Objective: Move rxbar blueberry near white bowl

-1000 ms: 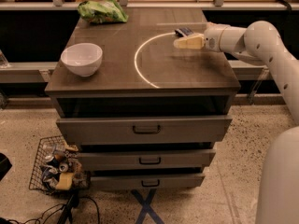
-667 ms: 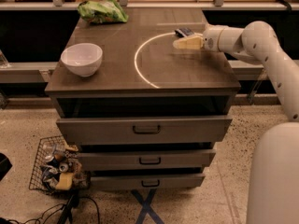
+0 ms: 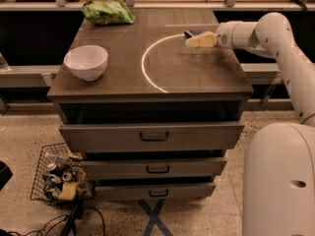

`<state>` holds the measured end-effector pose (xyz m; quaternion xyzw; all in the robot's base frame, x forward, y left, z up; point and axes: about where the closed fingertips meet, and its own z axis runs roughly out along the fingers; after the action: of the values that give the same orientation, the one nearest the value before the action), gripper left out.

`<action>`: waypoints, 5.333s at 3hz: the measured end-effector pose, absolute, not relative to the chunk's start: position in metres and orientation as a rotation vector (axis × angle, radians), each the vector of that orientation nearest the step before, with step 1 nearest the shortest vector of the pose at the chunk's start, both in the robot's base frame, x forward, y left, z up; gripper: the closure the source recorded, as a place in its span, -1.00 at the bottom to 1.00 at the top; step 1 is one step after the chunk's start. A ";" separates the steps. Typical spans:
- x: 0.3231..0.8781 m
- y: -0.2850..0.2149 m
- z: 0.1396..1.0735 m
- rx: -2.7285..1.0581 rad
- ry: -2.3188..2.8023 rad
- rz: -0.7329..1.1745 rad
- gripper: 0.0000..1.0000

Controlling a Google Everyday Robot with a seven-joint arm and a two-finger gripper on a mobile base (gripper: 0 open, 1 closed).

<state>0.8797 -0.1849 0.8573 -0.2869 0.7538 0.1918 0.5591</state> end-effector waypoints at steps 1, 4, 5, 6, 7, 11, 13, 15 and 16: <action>0.884 -0.185 0.847 -0.656 1.819 0.466 -1.00; 0.895 -0.168 0.822 -0.625 1.845 0.527 -0.63; 0.895 -0.168 0.822 -0.625 1.845 0.527 -0.17; 0.895 -0.168 0.826 -0.625 1.845 0.527 0.45; 0.895 -0.168 0.828 -0.625 1.845 0.527 0.90; 0.887 -0.140 0.904 -0.730 1.753 0.413 1.00; 0.851 -0.103 0.979 -0.786 1.573 0.323 1.00; 0.790 -0.053 0.993 -0.902 1.480 0.309 1.00; 0.761 -0.032 0.982 -0.994 1.459 0.343 1.00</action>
Offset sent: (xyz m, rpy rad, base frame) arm 0.0171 0.0063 -0.0359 0.0589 0.1069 -0.0192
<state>0.7614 -0.0322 0.9821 -0.4326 0.6352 0.1492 0.6223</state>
